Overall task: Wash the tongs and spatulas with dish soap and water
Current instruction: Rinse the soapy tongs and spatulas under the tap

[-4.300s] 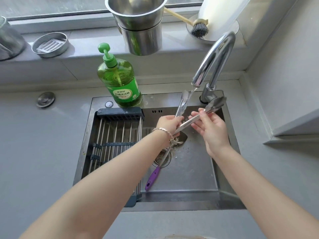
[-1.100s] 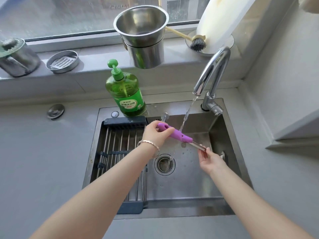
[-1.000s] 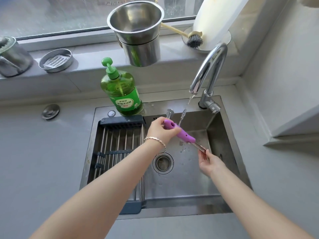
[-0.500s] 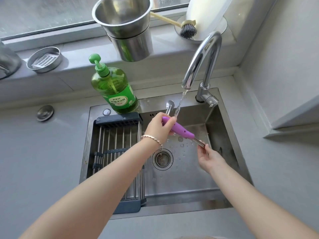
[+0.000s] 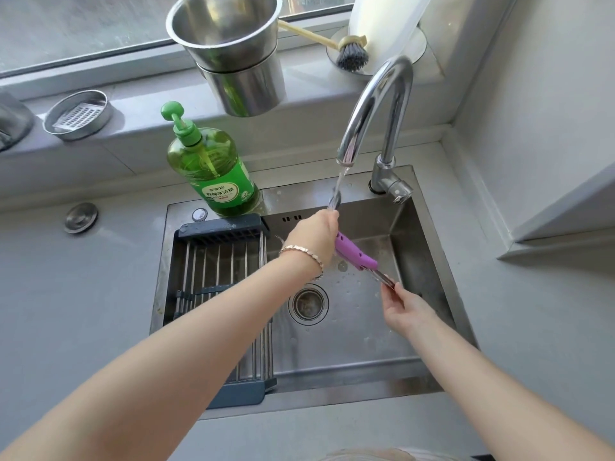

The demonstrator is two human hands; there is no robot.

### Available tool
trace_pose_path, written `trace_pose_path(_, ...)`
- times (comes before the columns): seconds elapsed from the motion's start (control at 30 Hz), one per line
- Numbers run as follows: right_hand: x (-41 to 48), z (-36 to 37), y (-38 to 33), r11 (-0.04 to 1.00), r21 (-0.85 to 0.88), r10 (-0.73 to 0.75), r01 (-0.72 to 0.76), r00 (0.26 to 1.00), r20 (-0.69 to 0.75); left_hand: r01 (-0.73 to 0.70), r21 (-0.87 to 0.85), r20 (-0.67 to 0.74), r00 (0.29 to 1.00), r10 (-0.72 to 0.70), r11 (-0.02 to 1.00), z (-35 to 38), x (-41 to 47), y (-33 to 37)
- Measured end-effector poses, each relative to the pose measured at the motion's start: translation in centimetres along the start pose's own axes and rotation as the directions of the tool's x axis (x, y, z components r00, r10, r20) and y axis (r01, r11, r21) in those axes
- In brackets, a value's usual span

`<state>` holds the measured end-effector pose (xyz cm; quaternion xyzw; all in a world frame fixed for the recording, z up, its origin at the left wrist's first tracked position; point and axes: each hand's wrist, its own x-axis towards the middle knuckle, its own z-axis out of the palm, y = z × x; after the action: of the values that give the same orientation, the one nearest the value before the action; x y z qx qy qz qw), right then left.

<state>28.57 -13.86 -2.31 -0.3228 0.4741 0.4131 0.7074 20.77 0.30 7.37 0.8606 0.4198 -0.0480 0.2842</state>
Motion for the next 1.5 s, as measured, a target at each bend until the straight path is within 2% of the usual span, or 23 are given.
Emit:
trace_pose_path(0.1, -0.4, 0.8, 0.3, 0.991, -0.126, -0.041, 0.051, 0.996, 0.079, 0.138, -0.154, 0.154, 0.981, -0.114, 0.978, -1.6, -0.4, -1.9)
trace_pose_path(0.23, -1.3, 2.9, 1.5, 0.965, -0.225, -0.086, 0.133, 0.974, 0.208, 0.242, -0.116, 0.444, 0.880, -0.167, 0.963, -4.0, -1.5, -4.5)
trace_pose_path(0.37, -2.2, 5.0, 2.8, 0.924, -0.310, -0.121, 0.224, 0.940, 0.318, 0.276, -0.090, 0.561, 0.808, -0.180, 0.957, -5.3, -2.0, -6.4)
trace_pose_path(0.5, -4.1, 6.6, 5.1, 0.844, -0.423, -0.137, 0.329, 0.896, 0.423, 0.180, 0.040, 0.519, 0.837, -0.174, 0.983, -3.8, -2.8, -6.2)
trace_pose_path(0.63, -5.0, 6.6, 6.5, 0.753, -0.515, -0.175, 0.409, 0.879, 0.443, 0.146, 0.212, 0.289, 0.935, -0.205, 0.966, -2.5, -3.8, -6.6)
trace_pose_path(0.73, -5.6, 6.3, 6.8, 0.694, -0.540, -0.189, 0.476, 0.844, 0.501, 0.162, 0.267, 0.172, 0.962, -0.212, 0.950, -2.0, -4.2, -7.4)
trace_pose_path(0.87, -6.4, 6.4, 7.1, 0.625, -0.539, -0.279, 0.565, 0.806, 0.522, 0.229, 0.149, 0.205, 0.944, -0.257, 0.962, -0.6, -4.2, -7.8)
trace_pose_path(1.07, -6.8, 7.1, 6.0, 0.584, -0.487, -0.425, 0.650, 0.755, 0.499, 0.224, -0.142, 0.252, 0.950, -0.184, 0.964, 1.2, -2.2, -7.1)
trace_pose_path(1.3, -6.7, 7.6, 4.3, 0.538, -0.496, -0.453, 0.682, 0.730, 0.511, 0.208, -0.280, 0.350, 0.931, -0.102, 0.937, 1.7, -0.4, -6.3)
trace_pose_path(1.5, -5.8, 8.5, 5.0, 0.504, -0.546, -0.455, 0.669, 0.743, 0.491, 0.305, -0.366, 0.462, 0.880, -0.112, 0.879, 0.4, -0.1, -6.7)
